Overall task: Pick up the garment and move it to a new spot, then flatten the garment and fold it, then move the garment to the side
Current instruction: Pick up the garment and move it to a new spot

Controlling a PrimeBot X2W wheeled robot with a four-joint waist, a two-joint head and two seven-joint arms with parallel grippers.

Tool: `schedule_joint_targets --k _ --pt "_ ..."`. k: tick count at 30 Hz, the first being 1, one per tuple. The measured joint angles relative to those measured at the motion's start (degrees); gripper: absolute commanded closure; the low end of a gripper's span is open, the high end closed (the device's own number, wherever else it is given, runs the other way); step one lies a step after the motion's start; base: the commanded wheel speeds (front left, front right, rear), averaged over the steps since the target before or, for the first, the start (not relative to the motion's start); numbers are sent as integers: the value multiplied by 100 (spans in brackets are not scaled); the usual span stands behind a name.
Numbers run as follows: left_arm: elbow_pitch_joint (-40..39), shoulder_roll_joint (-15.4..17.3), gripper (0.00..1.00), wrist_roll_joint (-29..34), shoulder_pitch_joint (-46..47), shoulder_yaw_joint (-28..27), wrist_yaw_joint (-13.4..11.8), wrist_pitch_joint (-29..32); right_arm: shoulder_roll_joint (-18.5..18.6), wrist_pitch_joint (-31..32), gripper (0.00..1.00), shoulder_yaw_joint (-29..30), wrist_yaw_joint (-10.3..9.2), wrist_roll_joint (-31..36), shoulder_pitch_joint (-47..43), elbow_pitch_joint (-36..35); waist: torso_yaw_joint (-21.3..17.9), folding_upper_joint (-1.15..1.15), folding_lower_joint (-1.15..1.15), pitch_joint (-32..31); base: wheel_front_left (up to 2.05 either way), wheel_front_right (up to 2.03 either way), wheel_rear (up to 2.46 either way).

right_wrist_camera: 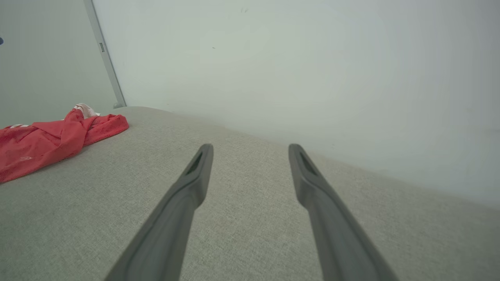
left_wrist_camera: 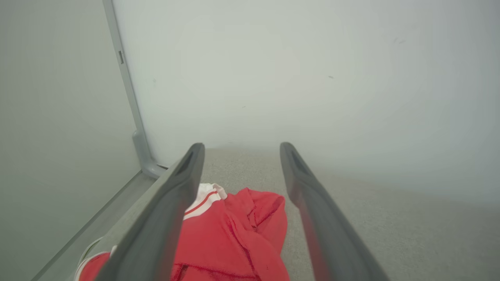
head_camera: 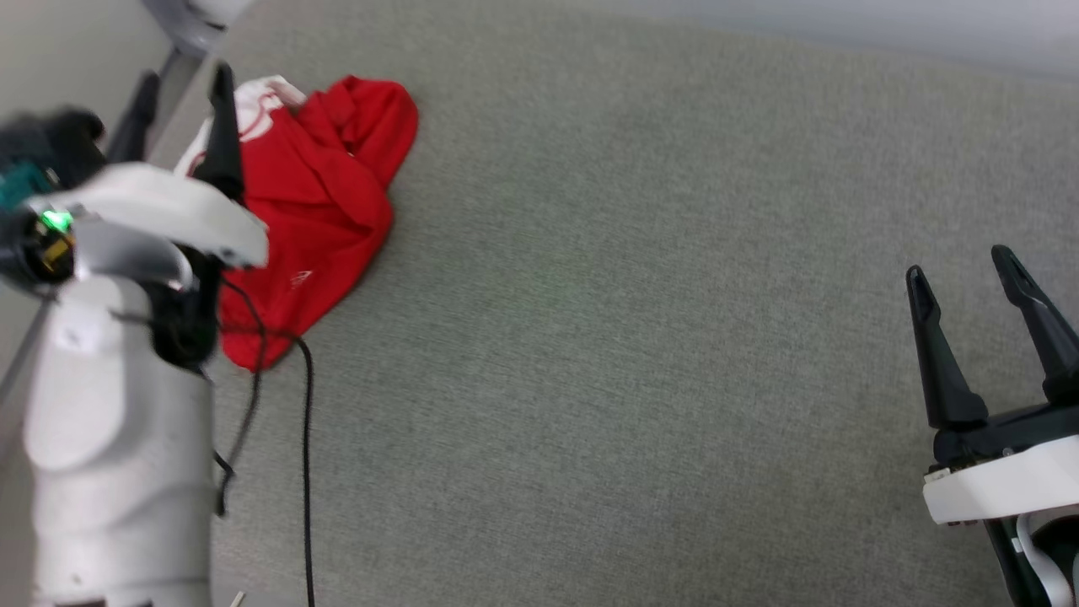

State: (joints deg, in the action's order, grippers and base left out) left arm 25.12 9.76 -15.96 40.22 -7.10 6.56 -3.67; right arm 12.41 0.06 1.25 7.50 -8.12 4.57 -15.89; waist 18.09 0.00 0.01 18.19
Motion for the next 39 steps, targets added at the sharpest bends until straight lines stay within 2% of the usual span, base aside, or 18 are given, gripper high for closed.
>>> schedule_joint_targets --k 9,13,16,21,24,25,26,27,32,39 --pt "964 813 0 -420 1363 -136 -15 2451 100 24 0 83 1 -22 225 -279 -381 0 0 822 0 0 0" --pt "1368 1011 0 -538 1539 -177 -148 3540 111 -7 0 97 1 -58 298 -303 -545 0 0 1126 0 0 0" --pt "1633 1058 0 -742 1538 -319 -354 4200 124 -46 0 113 1 -66 366 -311 -645 0 0 1323 0 0 0" --pt "1852 1144 0 -899 1499 -427 -621 4948 136 -74 0 149 1 -93 438 -307 -758 0 -1 1549 0 0 0" --pt "1864 1150 0 -928 1527 -426 -714 5164 154 -83 0 157 1 -109 460 -299 -782 0 -1 1628 0 0 0" --pt "1866 1146 50 -970 1527 -449 -735 5210 157 -83 0 159 1 -109 467 -294 -786 0 -1 1642 0 0 0" --pt "1866 1143 87 -1006 1527 -458 -762 5260 159 -85 0 162 1 -115 487 -291 -788 0 -1 1648 0 0 0" --pt "1851 1143 100 -1000 1524 -452 -762 5272 165 -85 0 166 1 -129 501 -290 -785 0 -1 1648 0 0 0" --pt "1715 1116 100 -857 1350 -316 -700 4862 178 -78 0 174 1 -133 541 -243 -770 0 -1 1569 0 0 0" --pt "1478 1107 100 -655 1248 -179 -517 3724 60 -160 0 140 1 -131 541 -46 -769 0 0 1188 0 0 0"
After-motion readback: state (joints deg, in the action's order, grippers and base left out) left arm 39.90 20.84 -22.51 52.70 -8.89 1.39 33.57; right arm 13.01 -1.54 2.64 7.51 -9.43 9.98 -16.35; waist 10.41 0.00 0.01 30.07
